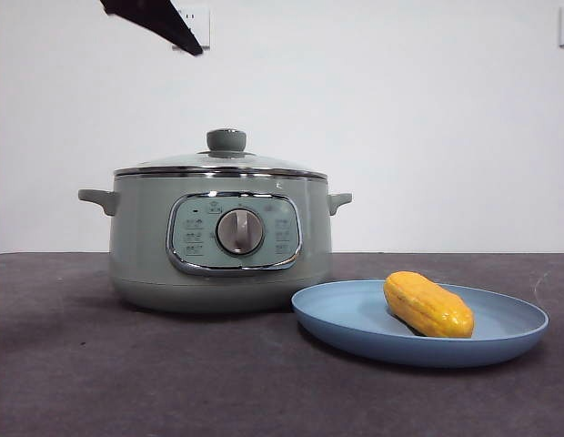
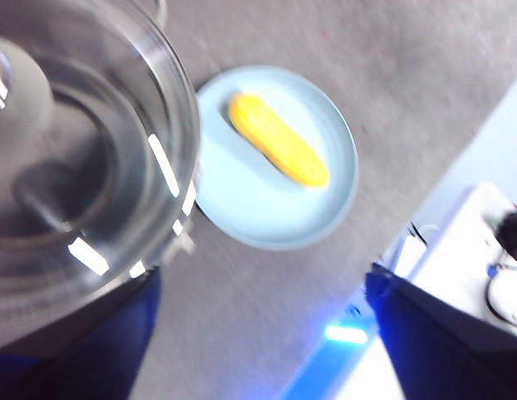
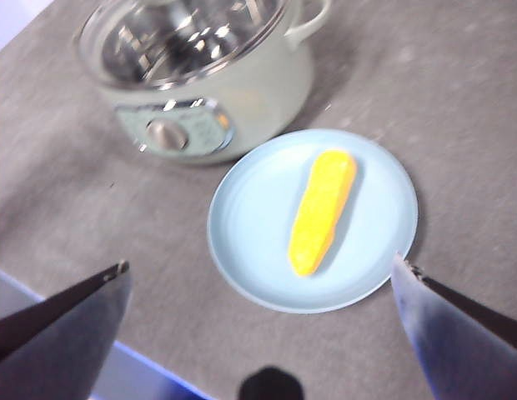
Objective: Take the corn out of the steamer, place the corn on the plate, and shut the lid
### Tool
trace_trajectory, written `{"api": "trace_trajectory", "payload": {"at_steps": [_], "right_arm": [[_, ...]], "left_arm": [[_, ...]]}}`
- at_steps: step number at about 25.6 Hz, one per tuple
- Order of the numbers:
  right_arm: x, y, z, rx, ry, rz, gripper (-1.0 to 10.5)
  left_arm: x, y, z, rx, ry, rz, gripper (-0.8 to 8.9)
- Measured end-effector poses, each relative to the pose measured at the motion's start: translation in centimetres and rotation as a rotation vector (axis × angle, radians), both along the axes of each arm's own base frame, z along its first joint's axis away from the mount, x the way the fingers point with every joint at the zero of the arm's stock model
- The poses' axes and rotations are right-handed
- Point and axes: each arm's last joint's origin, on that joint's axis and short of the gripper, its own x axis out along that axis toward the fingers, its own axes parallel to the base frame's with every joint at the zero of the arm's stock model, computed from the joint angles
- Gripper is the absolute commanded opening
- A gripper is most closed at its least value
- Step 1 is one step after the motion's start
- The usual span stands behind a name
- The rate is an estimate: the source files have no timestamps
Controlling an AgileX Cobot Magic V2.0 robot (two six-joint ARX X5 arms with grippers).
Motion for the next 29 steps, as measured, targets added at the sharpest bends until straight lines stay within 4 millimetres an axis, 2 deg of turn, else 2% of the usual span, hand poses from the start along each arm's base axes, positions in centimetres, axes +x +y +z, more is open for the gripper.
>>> {"api": "trace_trajectory", "payload": {"at_steps": [2,6,7,8,29], "right_arm": [[0.0,0.0,-0.2,-0.017,0.022,0.006,5.3],[-0.1,0.0,-0.9,-0.061,0.104,0.008,1.0],[-0.1,0.0,-1.1,-0.071,0.122,0.008,0.1],[-0.1,0.0,-1.2,-0.08,0.138,0.009,-0.2],[-0.1,0.0,-1.4,-0.1,0.156,0.016,0.0]], "left_arm": [[-0.4,0.2,0.1,0.01,0.018,-0.001,2.3],[-0.8,0.4,0.0,0.032,0.055,-0.004,0.09],[-0.9,0.5,-0.1,0.037,0.059,-0.008,-0.17],[-0.9,0.5,-0.1,0.038,0.054,-0.016,-0.08],[-0.9,0.5,-0.1,0.043,0.04,-0.037,-0.04]]}}
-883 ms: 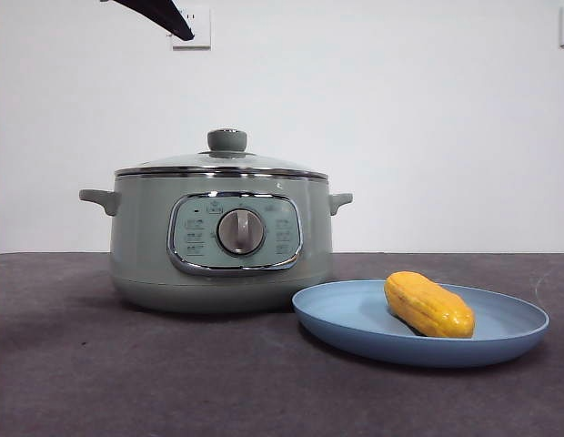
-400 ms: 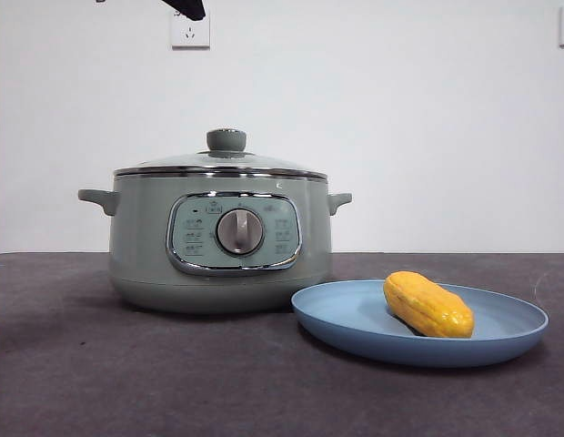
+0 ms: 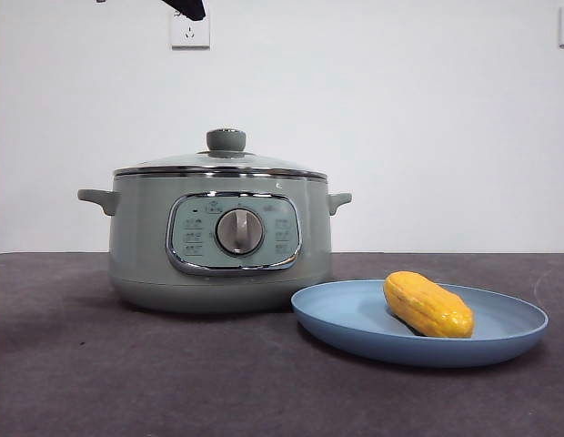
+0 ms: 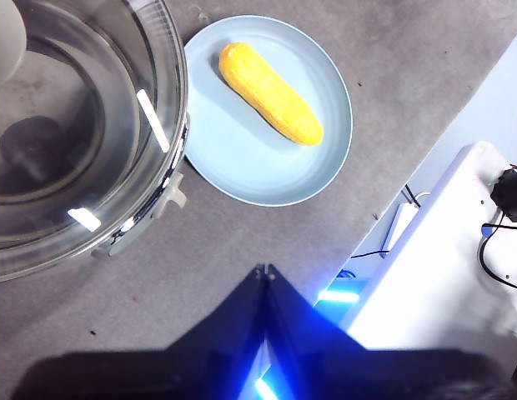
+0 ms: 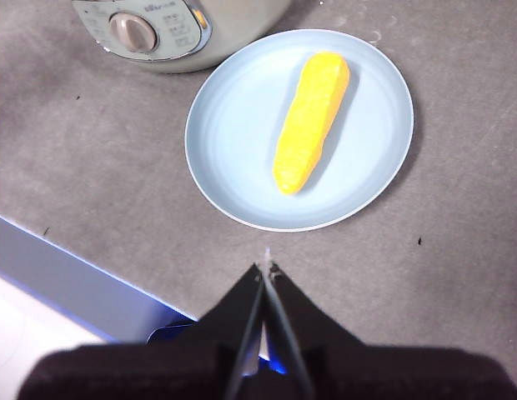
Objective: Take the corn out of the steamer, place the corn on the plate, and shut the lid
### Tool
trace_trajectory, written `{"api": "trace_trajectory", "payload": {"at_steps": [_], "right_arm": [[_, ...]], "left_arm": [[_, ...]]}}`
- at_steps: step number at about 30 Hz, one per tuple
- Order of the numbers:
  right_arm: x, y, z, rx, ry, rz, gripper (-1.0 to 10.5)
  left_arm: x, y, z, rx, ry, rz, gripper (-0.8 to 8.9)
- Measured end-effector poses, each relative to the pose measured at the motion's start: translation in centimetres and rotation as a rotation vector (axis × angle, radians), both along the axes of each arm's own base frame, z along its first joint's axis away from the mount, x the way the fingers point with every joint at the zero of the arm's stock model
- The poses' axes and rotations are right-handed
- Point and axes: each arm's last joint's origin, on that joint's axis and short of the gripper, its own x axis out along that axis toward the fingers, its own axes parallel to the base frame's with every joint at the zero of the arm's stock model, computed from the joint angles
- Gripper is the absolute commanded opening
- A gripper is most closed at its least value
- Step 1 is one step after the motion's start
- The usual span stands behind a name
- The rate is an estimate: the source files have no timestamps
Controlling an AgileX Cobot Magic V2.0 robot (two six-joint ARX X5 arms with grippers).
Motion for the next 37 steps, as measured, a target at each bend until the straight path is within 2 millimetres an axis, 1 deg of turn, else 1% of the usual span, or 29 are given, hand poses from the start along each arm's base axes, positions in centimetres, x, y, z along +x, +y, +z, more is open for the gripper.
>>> {"api": "trace_trajectory", "payload": {"at_steps": [7,11,17,19,22,24,25,27,29,31,32,34,37], "right_arm": [[0.0,0.0,0.0,0.0,0.0,0.0,0.0],[0.0,0.0,0.0,0.0,0.0,0.0,0.0],[0.0,0.0,0.0,0.0,0.0,0.0,0.0],[0.0,0.0,0.0,0.0,0.001,0.0,0.0],[0.0,0.0,0.0,-0.001,0.001,0.0,0.0],[0.0,0.0,0.0,0.0,0.0,0.0,0.0],[0.0,0.0,0.0,0.0,0.0,0.0,0.0],[0.0,0.0,0.0,0.0,0.0,0.0,0.0],[0.0,0.0,0.0,-0.001,0.002,0.0,0.0],[0.0,0.0,0.0,-0.001,0.002,0.0,0.0],[0.0,0.0,0.0,-0.001,0.002,0.0,0.0],[0.0,0.0,0.0,-0.001,0.001,0.0,0.0],[0.0,0.0,0.0,-0.001,0.001,0.0,0.0]], "left_arm": [[0.1,0.0,0.0,0.004,-0.009,0.002,-0.04],[1.0,0.0,0.4,-0.001,-0.115,0.029,-0.04],[1.5,0.2,0.6,-0.026,-0.141,0.068,-0.04],[1.9,0.2,0.8,-0.034,-0.182,0.088,-0.04],[2.8,1.3,2.1,-0.041,-0.327,0.185,-0.04],[2.9,2.6,3.9,-0.096,-0.458,0.244,-0.04],[2.6,3.3,5.0,-0.127,-0.528,0.269,-0.04],[1.2,4.7,8.0,-0.21,-0.704,0.309,-0.04],[-0.8,6.3,10.9,-0.288,-0.868,0.338,-0.04],[-2.8,7.8,12.9,-0.331,-0.98,0.366,-0.04],[-3.8,8.8,13.7,-0.332,-1.021,0.39,-0.04],[-5.4,10.5,14.5,-0.313,-1.073,0.439,-0.03],[-7.4,12.8,14.9,-0.241,-1.103,0.524,-0.04]]}}
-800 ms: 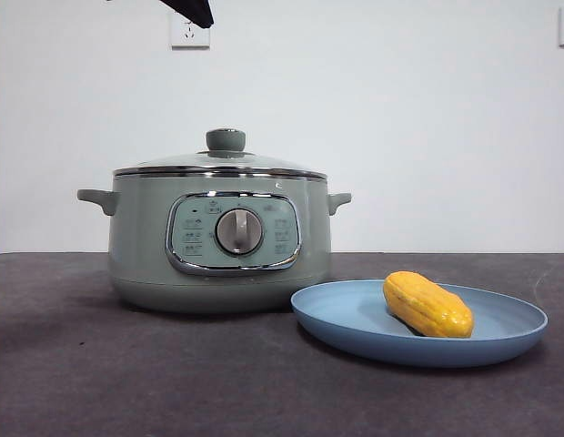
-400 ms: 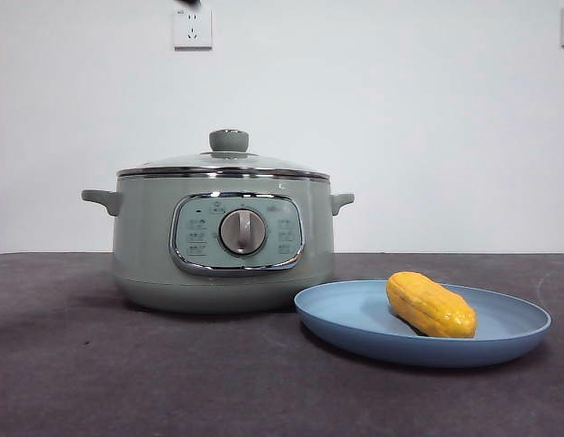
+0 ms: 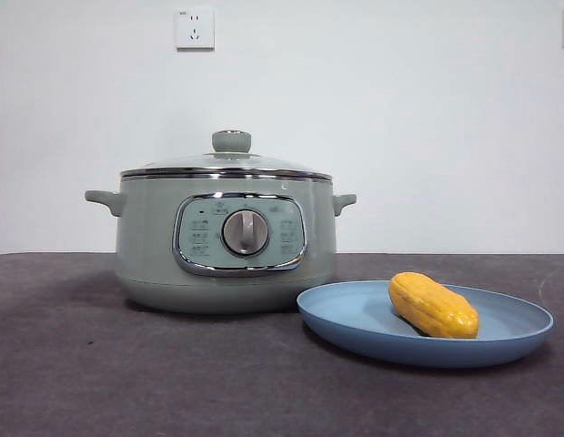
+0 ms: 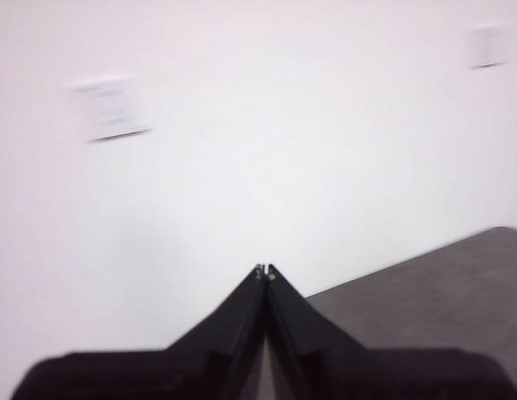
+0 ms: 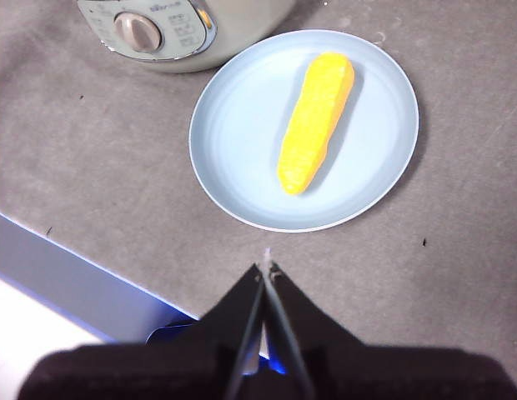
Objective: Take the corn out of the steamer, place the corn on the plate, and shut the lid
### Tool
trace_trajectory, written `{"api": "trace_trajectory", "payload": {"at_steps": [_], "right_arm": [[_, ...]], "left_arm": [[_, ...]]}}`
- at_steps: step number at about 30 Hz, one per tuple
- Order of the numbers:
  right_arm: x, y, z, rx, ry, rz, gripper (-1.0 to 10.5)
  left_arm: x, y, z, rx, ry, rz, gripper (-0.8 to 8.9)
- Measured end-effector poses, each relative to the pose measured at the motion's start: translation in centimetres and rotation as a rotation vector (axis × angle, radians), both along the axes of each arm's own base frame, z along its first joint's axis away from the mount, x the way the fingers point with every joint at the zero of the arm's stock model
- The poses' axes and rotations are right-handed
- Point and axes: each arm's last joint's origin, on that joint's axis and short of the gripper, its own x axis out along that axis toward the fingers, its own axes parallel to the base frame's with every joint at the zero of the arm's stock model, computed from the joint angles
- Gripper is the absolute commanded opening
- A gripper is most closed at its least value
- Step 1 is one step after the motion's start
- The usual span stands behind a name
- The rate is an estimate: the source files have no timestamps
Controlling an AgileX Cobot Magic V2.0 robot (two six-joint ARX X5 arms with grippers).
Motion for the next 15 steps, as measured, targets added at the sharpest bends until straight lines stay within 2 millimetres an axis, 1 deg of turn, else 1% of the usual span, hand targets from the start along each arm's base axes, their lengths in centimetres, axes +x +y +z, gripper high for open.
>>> {"api": "trace_trajectory", "payload": {"at_steps": [4,8,10,11,15], "right_arm": [[0.0,0.0,0.0,0.0,0.001,0.0,0.0],[0.0,0.0,0.0,0.0,0.0,0.0,0.0],[0.0,0.0,0.0,0.0,0.0,0.0,0.0],[0.0,0.0,0.0,0.0,0.0,0.0,0.0],[0.0,0.0,0.0,0.0,0.0,0.0,0.0]], "left_arm": [[-3.1,2.3,-0.3,0.038,-0.024,0.132,-0.03],[-6.4,3.5,-1.9,0.081,-0.078,0.253,-0.04],[-7.6,3.7,-3.2,0.096,-0.112,0.312,-0.04],[-8.1,3.8,-4.2,0.101,-0.124,0.344,-0.04],[-9.5,3.9,-9.0,0.11,-0.151,0.396,-0.04]]}}
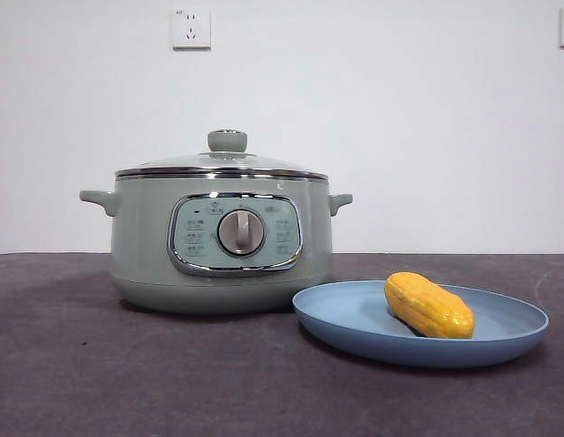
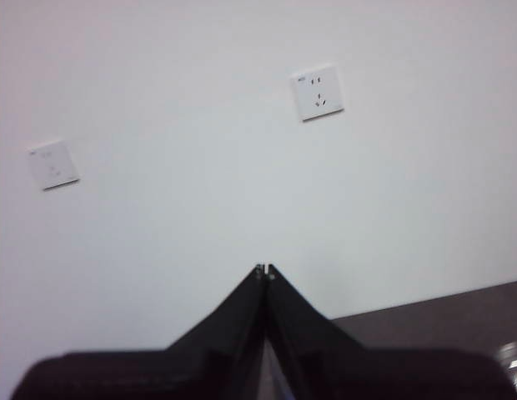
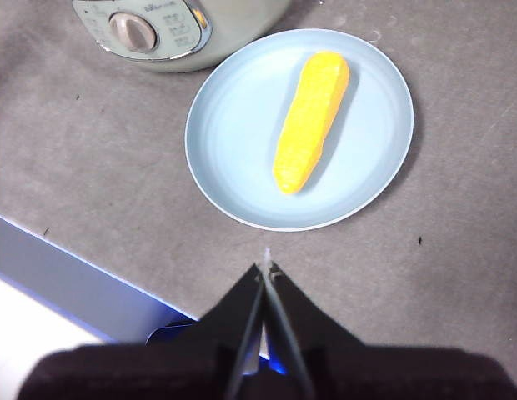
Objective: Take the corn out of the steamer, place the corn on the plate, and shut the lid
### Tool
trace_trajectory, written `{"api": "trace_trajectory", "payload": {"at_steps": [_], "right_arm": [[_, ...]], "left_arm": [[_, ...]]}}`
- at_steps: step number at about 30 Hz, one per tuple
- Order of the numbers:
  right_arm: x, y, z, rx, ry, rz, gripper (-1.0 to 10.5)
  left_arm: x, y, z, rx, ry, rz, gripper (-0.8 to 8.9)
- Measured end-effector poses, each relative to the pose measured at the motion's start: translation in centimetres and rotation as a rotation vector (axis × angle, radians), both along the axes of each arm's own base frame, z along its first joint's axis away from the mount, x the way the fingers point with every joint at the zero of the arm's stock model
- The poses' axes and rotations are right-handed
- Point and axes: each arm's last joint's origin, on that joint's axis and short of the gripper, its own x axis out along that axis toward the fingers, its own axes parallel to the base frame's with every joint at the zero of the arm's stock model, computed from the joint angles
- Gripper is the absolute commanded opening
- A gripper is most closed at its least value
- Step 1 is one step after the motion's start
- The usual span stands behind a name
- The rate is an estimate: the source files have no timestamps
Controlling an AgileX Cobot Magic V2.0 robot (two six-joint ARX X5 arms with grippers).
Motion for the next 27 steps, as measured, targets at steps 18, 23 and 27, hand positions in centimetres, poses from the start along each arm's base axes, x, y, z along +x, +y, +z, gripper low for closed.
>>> {"api": "trace_trajectory", "payload": {"at_steps": [18,23,27], "right_arm": [[0.0,0.0,0.0,0.0,0.0,0.0,0.0],[0.0,0.0,0.0,0.0,0.0,0.0,0.0],[0.0,0.0,0.0,0.0,0.0,0.0,0.0]], "left_arm": [[0.9,0.2,-26.4,-0.228,0.188,0.045,-0.04],[0.8,-0.2,-28.8,-0.242,0.207,0.026,-0.04],[0.6,-0.5,-29.4,-0.26,0.252,0.007,-0.03]]}}
